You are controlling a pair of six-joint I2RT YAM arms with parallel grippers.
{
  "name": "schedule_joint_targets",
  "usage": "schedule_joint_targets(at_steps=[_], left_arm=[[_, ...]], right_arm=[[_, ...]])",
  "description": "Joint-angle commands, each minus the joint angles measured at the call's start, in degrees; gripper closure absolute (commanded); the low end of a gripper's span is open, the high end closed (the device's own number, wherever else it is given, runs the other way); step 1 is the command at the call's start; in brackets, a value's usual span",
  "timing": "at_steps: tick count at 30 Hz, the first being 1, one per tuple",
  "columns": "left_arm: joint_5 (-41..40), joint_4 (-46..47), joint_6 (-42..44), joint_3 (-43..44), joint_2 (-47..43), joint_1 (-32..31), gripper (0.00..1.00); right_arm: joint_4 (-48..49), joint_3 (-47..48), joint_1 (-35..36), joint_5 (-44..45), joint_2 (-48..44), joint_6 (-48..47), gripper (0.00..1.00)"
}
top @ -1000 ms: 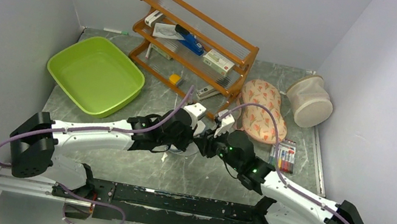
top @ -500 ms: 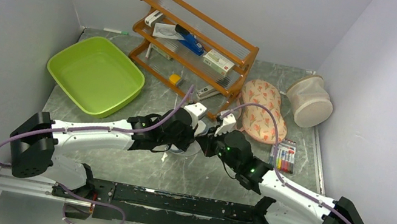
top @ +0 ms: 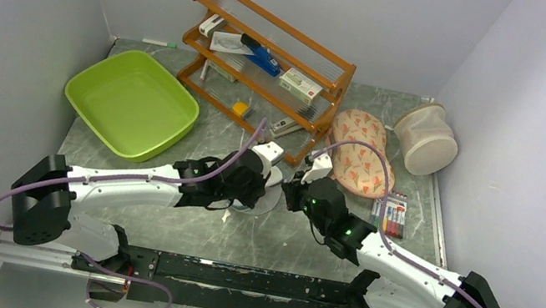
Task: Unzip the laundry bag and remove the bra
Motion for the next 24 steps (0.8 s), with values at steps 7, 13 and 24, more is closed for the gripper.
schedule_joint_targets(at_steps=[7, 13, 24], left_arm=[[1.99, -3.40, 0.30, -1.30, -3.74, -0.46, 0.93], [6.09, 0.17, 0.43, -1.69, -5.60, -0.46, 0.60], [2.11, -1.21, 0.39, 6.38, 1.66, -0.43, 0.53]], right_arm=[[0.82, 1.55, -4.24, -4.36, 0.41, -8.65, 1.00], [2.52, 0.83, -4.18, -15.65, -0.07, -12.65, 1.00], [3.44, 0.32, -4.16, -20.66, -1.62, -11.98, 1.00]])
